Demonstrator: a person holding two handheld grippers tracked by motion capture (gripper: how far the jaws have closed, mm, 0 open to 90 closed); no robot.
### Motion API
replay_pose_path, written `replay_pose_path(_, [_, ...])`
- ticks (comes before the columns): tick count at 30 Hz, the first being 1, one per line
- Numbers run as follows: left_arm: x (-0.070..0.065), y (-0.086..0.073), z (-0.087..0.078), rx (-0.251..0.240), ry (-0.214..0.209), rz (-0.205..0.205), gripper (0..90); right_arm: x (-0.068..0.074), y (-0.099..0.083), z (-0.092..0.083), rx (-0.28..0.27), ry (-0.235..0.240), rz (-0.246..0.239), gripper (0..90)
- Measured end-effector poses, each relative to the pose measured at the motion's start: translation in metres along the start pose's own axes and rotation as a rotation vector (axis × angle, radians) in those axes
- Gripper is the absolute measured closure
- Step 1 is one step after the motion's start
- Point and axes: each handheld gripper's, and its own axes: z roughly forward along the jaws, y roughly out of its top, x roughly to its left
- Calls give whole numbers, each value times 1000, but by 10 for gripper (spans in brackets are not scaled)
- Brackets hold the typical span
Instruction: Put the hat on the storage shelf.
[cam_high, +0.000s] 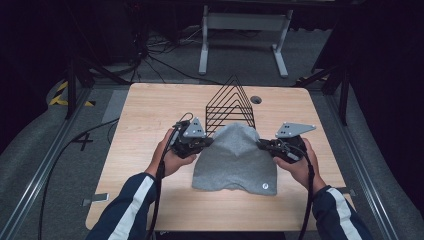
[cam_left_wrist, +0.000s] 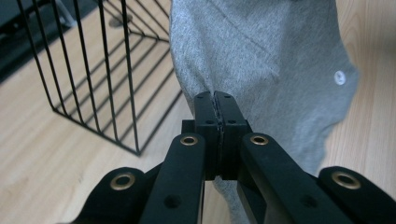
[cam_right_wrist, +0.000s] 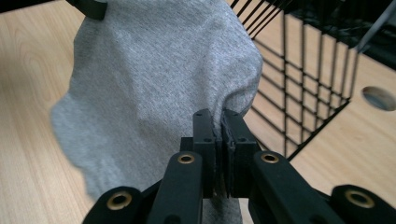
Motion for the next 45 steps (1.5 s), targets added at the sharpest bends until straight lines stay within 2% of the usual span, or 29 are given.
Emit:
replay_pose_path(9, [8, 41, -10, -56, 17, 38, 896, -14, 25, -35, -70, -61, -10, 855])
replay_pose_path(12, [9, 49, -13, -65, 19, 48, 896, -17, 33, -43, -84, -77, -13, 855])
replay_pose_path(14, [12, 59, -18, -77, 32, 58, 896, -18, 36, -46, -89, -83, -19, 855])
replay_pose_path(20, [20, 83, -31, -120, 73, 59, 896, -26, 62, -65, -139, -131, -31, 855])
replay_pose_path(23, [26, 95, -37, -140, 86, 57, 896, -30, 73, -68, -147, -140, -33, 855])
replay_pose_path(26, [31, 107, -43, -144, 104, 78, 896, -34, 86, -73, -165, -150, -40, 855])
replay_pose_path(30, [36, 118, -49, -164, 113, 68, 896, -41, 101, -80, -192, -160, -40, 855])
replay_pose_path(31, [39, 122, -51, -164, 119, 76, 896, -43, 104, -81, -194, -164, -39, 856])
replay_pose_path(37, [52, 139, -58, -191, 147, 56, 896, -53, 128, -85, -214, -180, -45, 856])
replay_pose_path(45, [68, 153, -70, -204, 189, 52, 896, -65, 153, -82, -227, -193, -48, 856])
